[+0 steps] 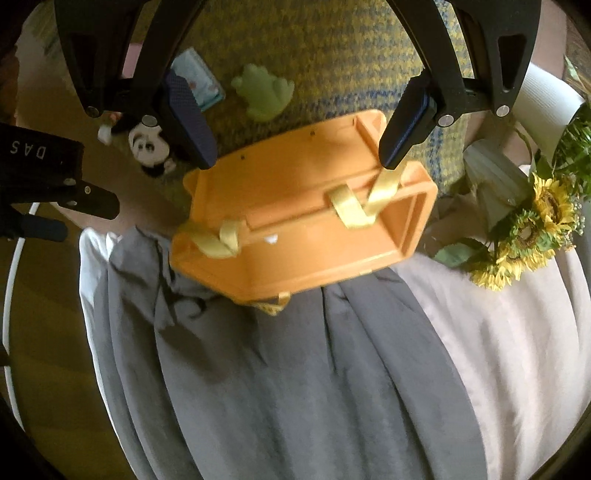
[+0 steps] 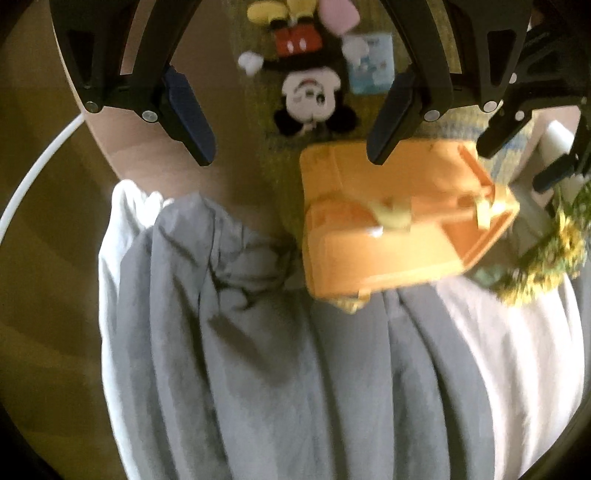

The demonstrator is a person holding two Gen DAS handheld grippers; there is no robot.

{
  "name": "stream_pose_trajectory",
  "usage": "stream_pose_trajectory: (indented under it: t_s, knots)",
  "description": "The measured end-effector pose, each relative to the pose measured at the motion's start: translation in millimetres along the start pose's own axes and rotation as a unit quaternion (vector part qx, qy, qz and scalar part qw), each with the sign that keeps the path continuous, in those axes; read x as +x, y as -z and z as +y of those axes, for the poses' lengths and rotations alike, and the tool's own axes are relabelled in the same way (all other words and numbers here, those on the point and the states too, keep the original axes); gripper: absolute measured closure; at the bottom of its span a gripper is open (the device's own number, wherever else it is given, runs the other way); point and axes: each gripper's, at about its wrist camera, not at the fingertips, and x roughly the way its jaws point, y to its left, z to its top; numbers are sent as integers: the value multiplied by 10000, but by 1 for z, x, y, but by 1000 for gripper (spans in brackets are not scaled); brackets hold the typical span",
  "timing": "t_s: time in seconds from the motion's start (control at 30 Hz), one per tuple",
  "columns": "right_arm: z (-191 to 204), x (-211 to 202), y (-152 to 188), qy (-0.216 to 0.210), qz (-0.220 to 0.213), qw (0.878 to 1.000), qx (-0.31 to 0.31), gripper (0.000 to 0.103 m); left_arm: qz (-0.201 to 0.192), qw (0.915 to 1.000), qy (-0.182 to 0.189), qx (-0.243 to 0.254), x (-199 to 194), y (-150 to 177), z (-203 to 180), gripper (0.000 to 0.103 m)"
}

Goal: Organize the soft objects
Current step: 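Withdraw both tools from the crate toward the Mickey plush and green toy, then grasp the green squishy toy with the left tool while the right tool grasps the Mickey plush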

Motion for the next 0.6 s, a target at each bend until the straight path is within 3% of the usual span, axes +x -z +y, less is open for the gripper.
stream_pose_trajectory:
  t_s: [0.27,0.6]
  knots:
    - [5,21,21,-184,626,9978,-128,18,662,9974,277,-48,19,23,-1,13]
    - [8,56,31,-461,1240,9912,-28,19,1200,9906,567,-338,52,33,0,14]
